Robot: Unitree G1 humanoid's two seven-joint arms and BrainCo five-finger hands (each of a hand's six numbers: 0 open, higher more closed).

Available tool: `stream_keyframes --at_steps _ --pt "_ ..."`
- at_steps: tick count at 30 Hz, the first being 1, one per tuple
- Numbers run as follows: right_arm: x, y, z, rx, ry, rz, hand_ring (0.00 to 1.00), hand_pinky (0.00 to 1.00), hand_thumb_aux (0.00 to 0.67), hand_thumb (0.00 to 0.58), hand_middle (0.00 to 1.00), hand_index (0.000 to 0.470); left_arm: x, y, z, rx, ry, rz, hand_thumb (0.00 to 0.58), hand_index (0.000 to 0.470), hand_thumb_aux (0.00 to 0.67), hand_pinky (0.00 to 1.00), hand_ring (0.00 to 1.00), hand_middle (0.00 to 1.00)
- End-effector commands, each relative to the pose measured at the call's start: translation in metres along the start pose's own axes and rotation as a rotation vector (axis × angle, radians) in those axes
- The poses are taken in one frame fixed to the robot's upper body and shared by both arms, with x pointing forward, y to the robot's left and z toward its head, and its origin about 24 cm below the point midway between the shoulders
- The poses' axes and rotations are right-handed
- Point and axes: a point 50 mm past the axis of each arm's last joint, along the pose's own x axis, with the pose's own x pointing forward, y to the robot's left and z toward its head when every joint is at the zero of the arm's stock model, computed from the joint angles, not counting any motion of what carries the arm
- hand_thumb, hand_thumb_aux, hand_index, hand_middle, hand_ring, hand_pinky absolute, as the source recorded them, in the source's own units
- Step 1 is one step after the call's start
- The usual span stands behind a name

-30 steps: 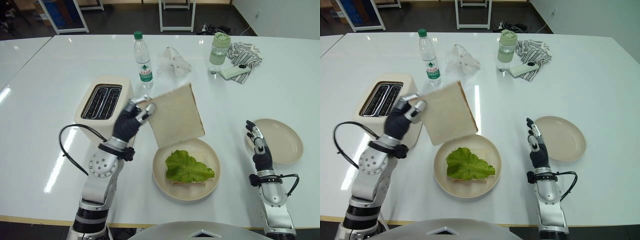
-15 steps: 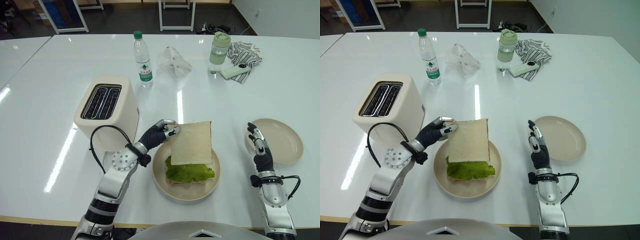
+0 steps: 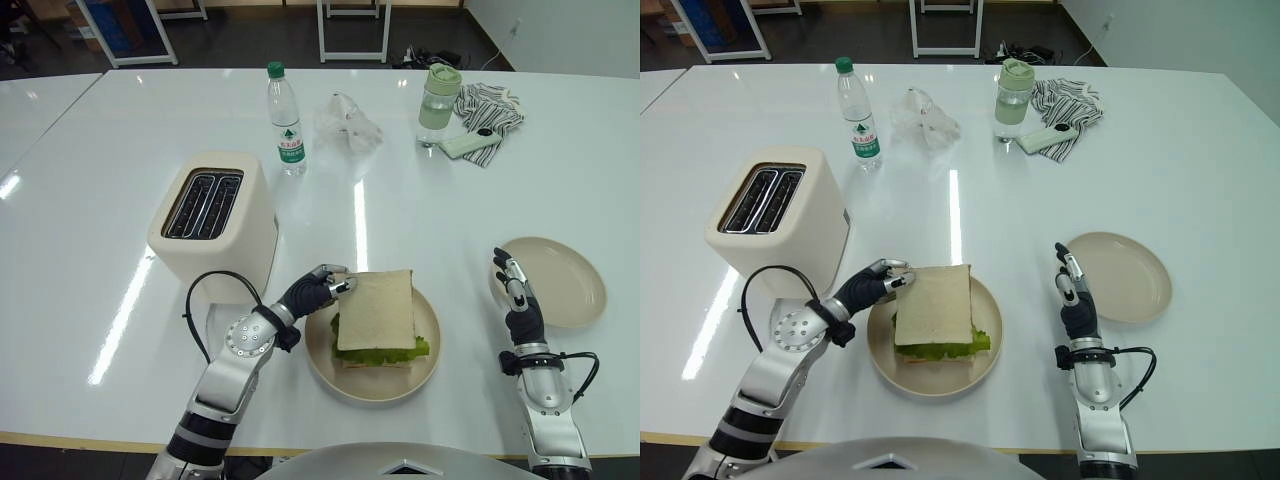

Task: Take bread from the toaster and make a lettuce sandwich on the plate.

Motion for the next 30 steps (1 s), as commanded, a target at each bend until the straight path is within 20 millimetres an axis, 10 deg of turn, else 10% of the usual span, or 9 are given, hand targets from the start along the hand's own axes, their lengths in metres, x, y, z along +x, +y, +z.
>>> stream_keyframes --at_steps 1,16,30 --pt "0.003 0.001 0.001 -0.005 0.000 0.010 0.00 0.00 0.000 0.000 0.00 0.000 0.003 -0.001 -0.006 0.007 0.025 -0.006 0.580 0.470 0.670 1.00 1.00 1.00" --pt "-0.002 0.016 0.020 -0.133 -0.111 0.095 0.00 0.00 0.000 0.000 0.00 0.000 0.006 -0.012 -0.016 0.010 0.075 -0.058 0.580 0.470 0.670 1.00 1.00 1.00" --pt "-0.041 0.067 0.061 -0.704 -0.638 0.436 0.00 0.00 0.000 0.000 0.00 0.000 0.003 0.000 -0.022 0.044 0.109 -0.005 0.580 0.470 0.670 1.00 1.00 1.00"
